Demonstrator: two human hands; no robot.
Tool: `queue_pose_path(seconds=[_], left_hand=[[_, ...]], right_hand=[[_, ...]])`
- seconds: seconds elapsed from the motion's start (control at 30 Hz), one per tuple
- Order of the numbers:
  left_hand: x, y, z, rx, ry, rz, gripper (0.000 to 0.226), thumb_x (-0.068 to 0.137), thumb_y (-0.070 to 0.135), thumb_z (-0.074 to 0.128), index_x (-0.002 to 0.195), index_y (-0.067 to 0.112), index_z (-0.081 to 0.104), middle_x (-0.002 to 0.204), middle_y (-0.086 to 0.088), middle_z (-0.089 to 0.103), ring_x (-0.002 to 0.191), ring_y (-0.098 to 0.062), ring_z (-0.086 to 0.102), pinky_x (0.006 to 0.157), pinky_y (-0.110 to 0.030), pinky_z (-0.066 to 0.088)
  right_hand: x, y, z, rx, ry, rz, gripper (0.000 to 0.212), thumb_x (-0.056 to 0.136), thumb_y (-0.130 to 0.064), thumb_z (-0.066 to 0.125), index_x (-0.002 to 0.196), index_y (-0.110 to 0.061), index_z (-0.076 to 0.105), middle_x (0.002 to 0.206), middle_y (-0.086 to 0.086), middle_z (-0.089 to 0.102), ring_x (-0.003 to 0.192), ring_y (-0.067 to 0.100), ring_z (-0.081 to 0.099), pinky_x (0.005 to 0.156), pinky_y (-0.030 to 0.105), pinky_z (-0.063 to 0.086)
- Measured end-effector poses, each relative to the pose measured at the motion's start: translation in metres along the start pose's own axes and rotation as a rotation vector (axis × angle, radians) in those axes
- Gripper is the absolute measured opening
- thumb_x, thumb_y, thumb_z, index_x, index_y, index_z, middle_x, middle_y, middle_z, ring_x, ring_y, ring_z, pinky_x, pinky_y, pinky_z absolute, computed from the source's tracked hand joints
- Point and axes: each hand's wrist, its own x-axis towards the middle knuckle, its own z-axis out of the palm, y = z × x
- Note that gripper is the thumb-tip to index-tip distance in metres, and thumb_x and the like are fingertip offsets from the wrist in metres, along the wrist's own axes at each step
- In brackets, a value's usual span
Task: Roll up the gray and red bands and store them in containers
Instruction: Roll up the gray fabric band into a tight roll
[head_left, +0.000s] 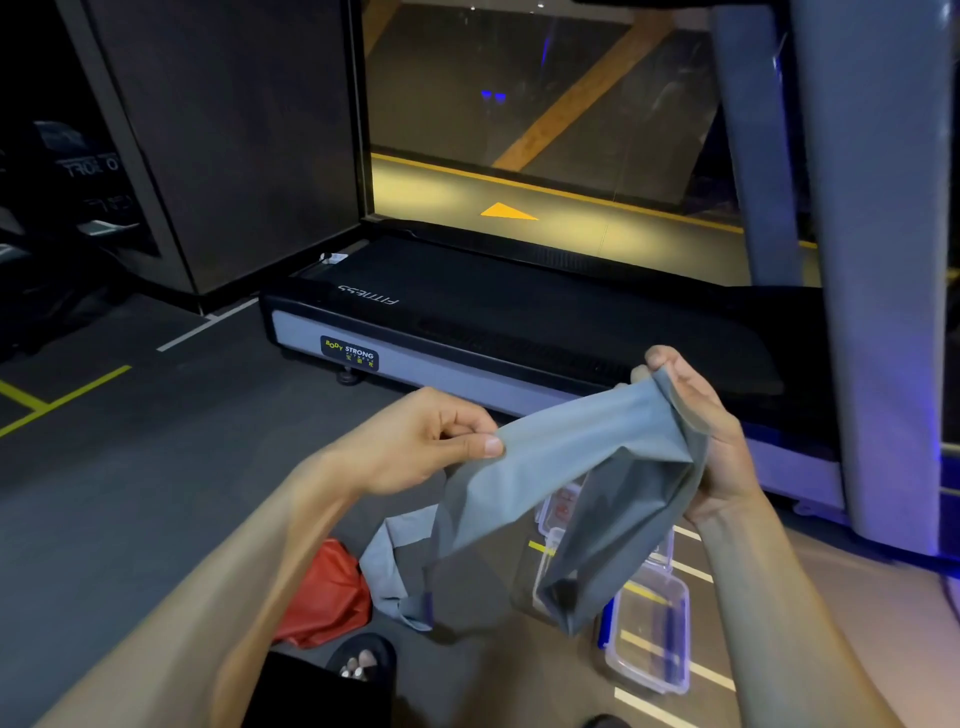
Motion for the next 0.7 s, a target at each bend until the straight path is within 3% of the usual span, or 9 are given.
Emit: queue_pose_path(seconds=[0.07,0.13,0.33,0.43,0.5,0.63,0.7], left_hand=[[-0.001,0.000,-0.002,0.007,-0.027,-0.018,0.023,0.097,0.033,0.065,0.095,0.012,0.075,0.074,-0.007,0.067,0.068,-0.017,0.045,0.063,-0.033,0.034],[-0.002,0.000,-0.003,0.023,-0.045,-0.036,0.023,0.098,0.032,0.064,0.097,0.012,0.075,0.079,-0.008,0.072,0.071,-0.018,0.050,0.067,-0.040,0.036],[-0.002,0.000,-0.003,0.147,-0.026,-0.027,0.039,0.090,0.056,0.060,0.099,0.020,0.071,0.091,-0.025,0.069,0.076,-0.020,0.055,0.078,-0.058,0.051],[-0.002,0.000,-0.003,0.083,-0.029,-0.029,0.031,0.094,0.049,0.062,0.098,0.019,0.069,0.087,-0.028,0.067,0.072,-0.023,0.054,0.067,-0.049,0.047],[-0.001,0.001,-0.003,0.056,-0.032,-0.027,0.024,0.100,0.036,0.062,0.095,0.014,0.069,0.084,-0.027,0.067,0.071,-0.022,0.053,0.068,-0.041,0.044],[-0.005,0.008,-0.008,-0.078,-0.070,0.006,0.019,0.100,0.027,0.061,0.089,0.012,0.067,0.071,-0.003,0.062,0.068,-0.012,0.051,0.065,-0.027,0.041],[-0.010,0.011,-0.012,-0.263,-0.108,0.042,0.020,0.095,0.032,0.067,0.084,0.016,0.065,0.072,-0.006,0.054,0.067,-0.012,0.046,0.064,-0.023,0.037]], right_hand=[[-0.001,-0.001,-0.001,-0.038,0.026,0.007,0.003,0.092,-0.021,0.060,0.092,-0.019,0.059,0.077,-0.001,0.049,0.069,0.015,0.050,0.061,0.027,0.049],[-0.003,-0.001,-0.002,-0.062,0.028,0.015,0.003,0.092,-0.018,0.055,0.094,-0.016,0.056,0.077,-0.001,0.052,0.065,0.012,0.054,0.058,0.024,0.052],[-0.003,-0.002,-0.004,-0.112,0.000,0.011,0.016,0.084,-0.022,0.067,0.094,-0.014,0.058,0.079,0.001,0.053,0.065,0.010,0.055,0.060,0.021,0.052],[-0.003,-0.002,-0.004,-0.122,0.010,0.005,0.014,0.084,-0.022,0.067,0.093,-0.014,0.059,0.078,0.001,0.052,0.065,0.010,0.055,0.060,0.022,0.052],[-0.003,-0.002,-0.006,-0.136,0.018,0.000,0.011,0.086,-0.021,0.065,0.092,-0.015,0.059,0.077,0.001,0.052,0.064,0.010,0.056,0.060,0.022,0.051],[-0.003,0.000,-0.012,-0.218,0.022,0.003,0.004,0.089,-0.020,0.063,0.090,-0.016,0.061,0.076,0.002,0.054,0.064,0.010,0.056,0.058,0.021,0.049],[-0.003,0.005,-0.013,-0.287,0.002,0.010,0.002,0.092,-0.015,0.063,0.091,-0.016,0.062,0.073,0.001,0.055,0.061,0.009,0.054,0.056,0.018,0.047]])
